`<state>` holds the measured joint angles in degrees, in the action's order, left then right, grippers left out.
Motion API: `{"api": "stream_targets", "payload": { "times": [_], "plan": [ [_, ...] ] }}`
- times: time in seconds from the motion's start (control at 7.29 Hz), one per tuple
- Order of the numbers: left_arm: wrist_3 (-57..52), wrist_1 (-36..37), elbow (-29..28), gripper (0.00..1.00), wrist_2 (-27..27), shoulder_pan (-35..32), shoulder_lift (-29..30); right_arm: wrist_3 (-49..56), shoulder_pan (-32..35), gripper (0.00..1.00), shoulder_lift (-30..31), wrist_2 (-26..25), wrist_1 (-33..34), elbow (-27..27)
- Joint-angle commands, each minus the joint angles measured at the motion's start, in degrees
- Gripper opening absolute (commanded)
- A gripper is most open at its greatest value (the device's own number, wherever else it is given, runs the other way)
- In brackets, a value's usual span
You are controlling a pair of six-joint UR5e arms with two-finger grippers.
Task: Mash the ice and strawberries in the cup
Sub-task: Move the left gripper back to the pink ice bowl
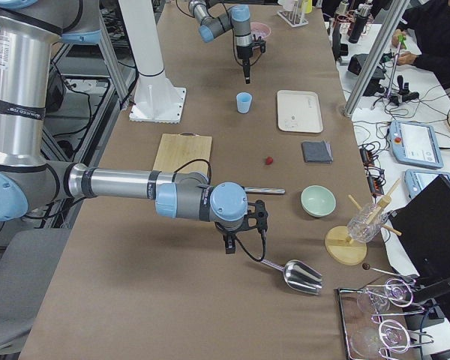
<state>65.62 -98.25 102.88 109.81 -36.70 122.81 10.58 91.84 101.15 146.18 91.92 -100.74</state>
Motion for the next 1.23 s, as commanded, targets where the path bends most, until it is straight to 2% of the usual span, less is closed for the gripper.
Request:
{"api": "stream_targets", "payload": {
  "times": [0.0, 0.14, 0.27, 0.41, 0.55, 0.69, 1.1],
  "plan": [
    [-15.2, -1.4, 3.3, 0.92, 3.0, -8.8, -12.6, 0.0, 0.0, 1.00, 0.0, 0.1, -0.1, -0.1],
    [-22.5, -3.1, 3.2, 0.92, 7.5, -13.6, -18.0, 0.0, 0.0, 1.00, 0.0, 0.1, -0.1, -0.1],
    [-23.6, -3.5, 3.0, 0.92, 10.9, -17.4, -22.2, 0.0, 0.0, 1.00, 0.0, 0.3, -0.1, -0.2],
    [-25.6, -4.1, 2.9, 0.90, 12.0, -20.6, -26.8, 0.0, 0.0, 1.00, 0.0, 1.8, -0.1, -0.1],
    [-28.9, -4.0, 2.3, 0.89, 15.1, -24.8, -29.7, 0.0, 0.0, 1.00, 0.0, 1.8, -0.1, -0.1],
    [-29.6, -4.1, 0.2, 0.89, 20.3, -28.0, -31.5, 0.1, 0.0, 1.00, 0.0, 1.8, -0.1, 0.0],
    [-29.0, -4.1, -0.7, 0.89, 20.2, -28.2, -34.8, 0.1, 0.0, 1.00, 0.1, 1.8, -0.1, 0.0]
  ]
}}
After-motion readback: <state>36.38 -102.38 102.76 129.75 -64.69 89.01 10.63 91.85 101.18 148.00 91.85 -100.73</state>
